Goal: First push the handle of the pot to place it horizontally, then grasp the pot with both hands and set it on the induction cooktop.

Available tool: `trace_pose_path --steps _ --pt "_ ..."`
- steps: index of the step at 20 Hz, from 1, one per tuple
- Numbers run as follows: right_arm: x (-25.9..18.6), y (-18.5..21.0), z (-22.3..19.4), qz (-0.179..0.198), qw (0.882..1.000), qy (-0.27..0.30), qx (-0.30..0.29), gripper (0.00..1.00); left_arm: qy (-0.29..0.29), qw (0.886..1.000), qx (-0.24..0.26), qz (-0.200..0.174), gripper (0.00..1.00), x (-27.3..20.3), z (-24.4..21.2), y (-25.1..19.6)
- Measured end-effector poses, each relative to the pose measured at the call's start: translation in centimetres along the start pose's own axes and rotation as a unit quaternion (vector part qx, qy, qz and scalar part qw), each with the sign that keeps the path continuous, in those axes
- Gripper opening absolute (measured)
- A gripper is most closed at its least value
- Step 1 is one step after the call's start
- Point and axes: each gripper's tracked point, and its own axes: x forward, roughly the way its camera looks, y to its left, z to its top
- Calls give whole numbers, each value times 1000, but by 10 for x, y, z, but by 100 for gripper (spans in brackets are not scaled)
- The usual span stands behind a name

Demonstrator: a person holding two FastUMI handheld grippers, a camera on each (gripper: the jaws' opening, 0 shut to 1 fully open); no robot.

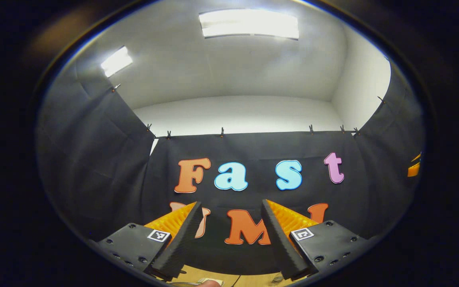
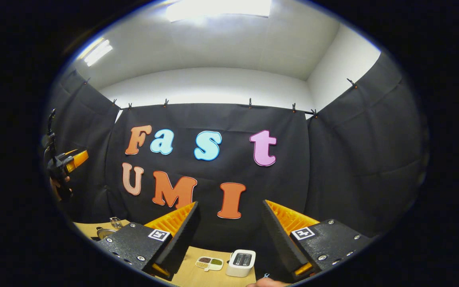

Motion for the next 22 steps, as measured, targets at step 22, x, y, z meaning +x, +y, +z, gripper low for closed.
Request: trace_pose_path --steps 22 --pt "42 85 15 18 1000 -19 -2 95 0 998 -53 15 94 36 -23 104"
